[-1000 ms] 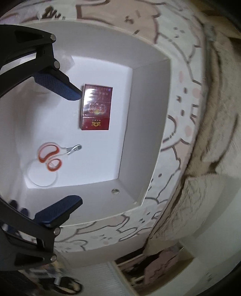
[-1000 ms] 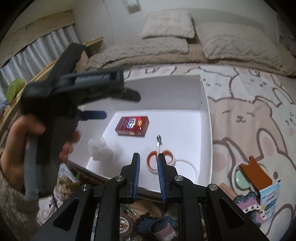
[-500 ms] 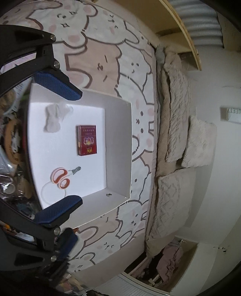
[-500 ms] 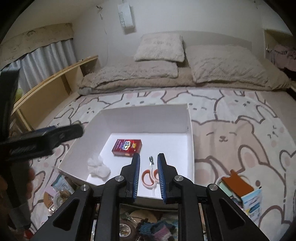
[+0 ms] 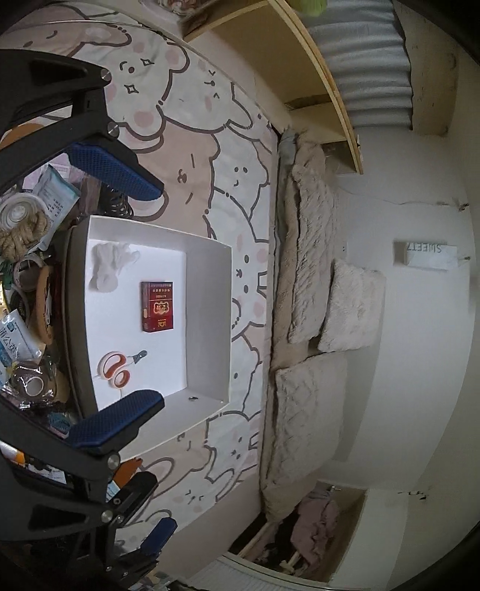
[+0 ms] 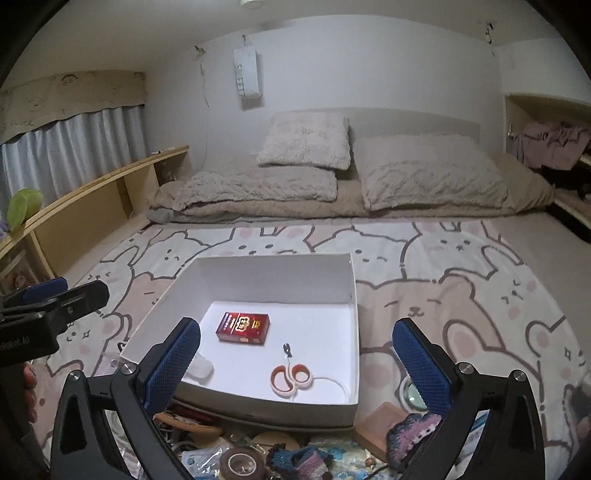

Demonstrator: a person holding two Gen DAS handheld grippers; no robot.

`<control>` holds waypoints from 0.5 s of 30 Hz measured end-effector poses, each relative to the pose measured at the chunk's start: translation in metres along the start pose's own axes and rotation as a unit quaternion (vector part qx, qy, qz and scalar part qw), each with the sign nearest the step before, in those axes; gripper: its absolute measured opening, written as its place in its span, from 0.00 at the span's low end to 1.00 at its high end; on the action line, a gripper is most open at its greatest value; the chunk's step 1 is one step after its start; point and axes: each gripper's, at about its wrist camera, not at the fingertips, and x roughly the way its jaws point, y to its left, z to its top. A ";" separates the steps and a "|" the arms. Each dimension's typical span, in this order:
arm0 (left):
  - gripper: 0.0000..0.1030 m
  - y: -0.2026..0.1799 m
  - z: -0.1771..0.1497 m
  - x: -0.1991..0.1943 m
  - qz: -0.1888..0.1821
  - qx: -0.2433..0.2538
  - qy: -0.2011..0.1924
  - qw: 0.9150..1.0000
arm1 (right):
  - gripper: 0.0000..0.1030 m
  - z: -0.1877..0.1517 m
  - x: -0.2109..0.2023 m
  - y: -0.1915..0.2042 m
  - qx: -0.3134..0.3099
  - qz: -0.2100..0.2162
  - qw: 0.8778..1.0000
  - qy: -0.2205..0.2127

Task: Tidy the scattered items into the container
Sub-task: 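Raise both open grippers and pull back from the white box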

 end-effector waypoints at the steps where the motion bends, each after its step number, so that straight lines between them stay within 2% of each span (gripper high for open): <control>1: 1.00 0.000 0.001 -0.003 0.000 0.000 -0.002 1.000 | 1.00 0.001 -0.004 -0.001 -0.002 -0.002 1.000 -0.004; 15: 1.00 -0.007 0.015 -0.046 0.022 0.015 -0.038 0.999 | 1.00 0.032 -0.047 -0.008 -0.002 0.008 1.000 -0.027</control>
